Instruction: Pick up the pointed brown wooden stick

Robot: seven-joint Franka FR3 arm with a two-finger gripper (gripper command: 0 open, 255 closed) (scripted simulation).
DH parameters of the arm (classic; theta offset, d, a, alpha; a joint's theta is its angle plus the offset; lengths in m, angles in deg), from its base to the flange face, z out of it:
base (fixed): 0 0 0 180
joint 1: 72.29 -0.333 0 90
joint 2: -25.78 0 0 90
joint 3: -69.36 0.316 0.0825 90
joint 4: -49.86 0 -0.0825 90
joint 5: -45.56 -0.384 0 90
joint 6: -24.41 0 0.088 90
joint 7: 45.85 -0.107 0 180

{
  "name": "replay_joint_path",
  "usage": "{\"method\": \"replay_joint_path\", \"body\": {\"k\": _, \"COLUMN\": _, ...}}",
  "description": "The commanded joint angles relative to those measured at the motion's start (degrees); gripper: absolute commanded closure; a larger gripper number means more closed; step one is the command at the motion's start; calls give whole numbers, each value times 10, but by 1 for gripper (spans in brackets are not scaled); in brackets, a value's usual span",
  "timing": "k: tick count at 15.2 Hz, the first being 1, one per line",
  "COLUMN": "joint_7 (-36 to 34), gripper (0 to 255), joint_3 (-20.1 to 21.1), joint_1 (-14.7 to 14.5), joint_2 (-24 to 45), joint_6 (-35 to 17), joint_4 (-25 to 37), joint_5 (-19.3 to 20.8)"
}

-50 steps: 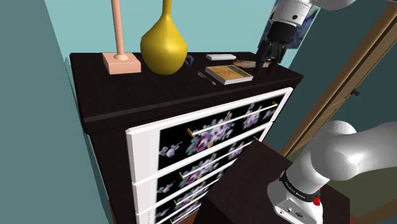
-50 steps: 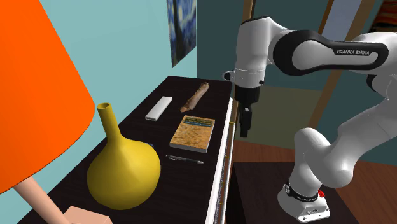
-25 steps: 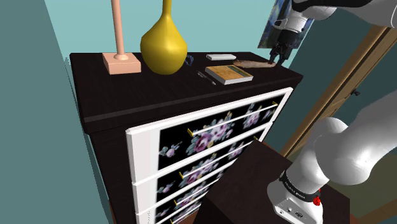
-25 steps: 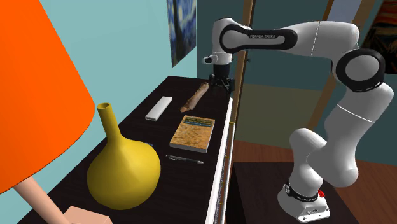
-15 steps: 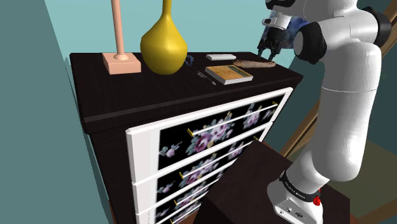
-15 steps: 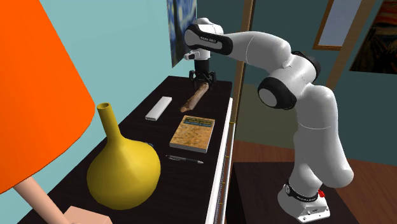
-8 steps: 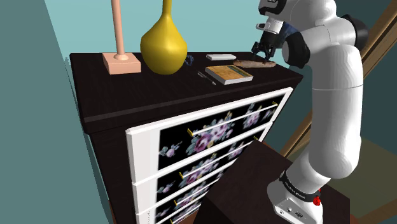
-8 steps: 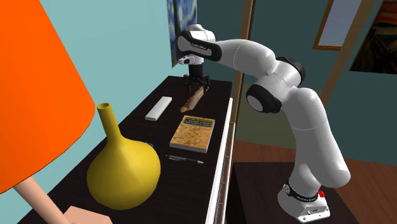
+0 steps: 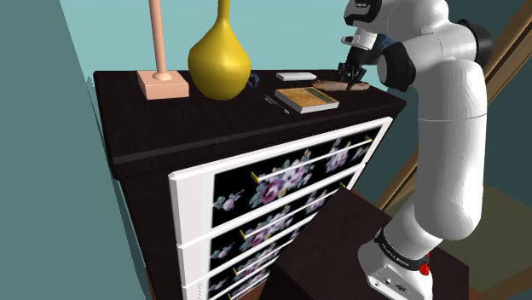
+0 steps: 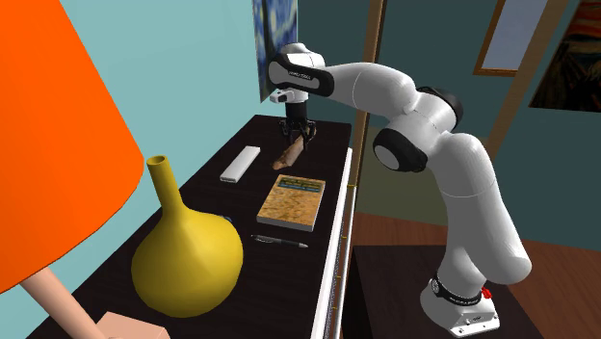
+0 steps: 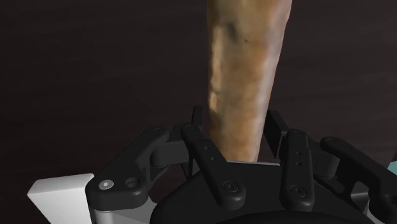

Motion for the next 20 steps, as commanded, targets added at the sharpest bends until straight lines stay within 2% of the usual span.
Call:
{"method": "replay_joint_path", "body": {"k": 1, "joint_7": 0, "gripper": 255, "joint_3": 0, "joint_1": 0, "joint_2": 0, "joint_6": 0, "joint_4": 0, "joint_5": 0}}
{"method": "replay_joint_path", "body": {"k": 6, "joint_7": 0, "gripper": 255, "joint_3": 0, "joint_1": -1, "joint_2": 0, "joint_6": -1, "joint_4": -2, "joint_5": 0}}
{"method": "replay_joint_path", "body": {"k": 9, "joint_7": -4, "gripper": 255, "joint_3": 2, "joint_1": 12, "joint_2": 3, "joint_6": 24, "joint_4": 29, "joint_5": -2}}
{"method": "replay_joint_path", "body": {"k": 15, "joint_7": -14, "gripper": 255, "joint_3": 9, "joint_1": 45, "joint_2": 14, "joint_6": 79, "joint_4": 102, "joint_5": -12}}
{"method": "replay_joint_path", "body": {"k": 20, "joint_7": -24, "gripper": 255, "joint_3": 20, "joint_1": 86, "joint_2": 32, "joint_6": 132, "joint_4": 181, "joint_5": -29}}
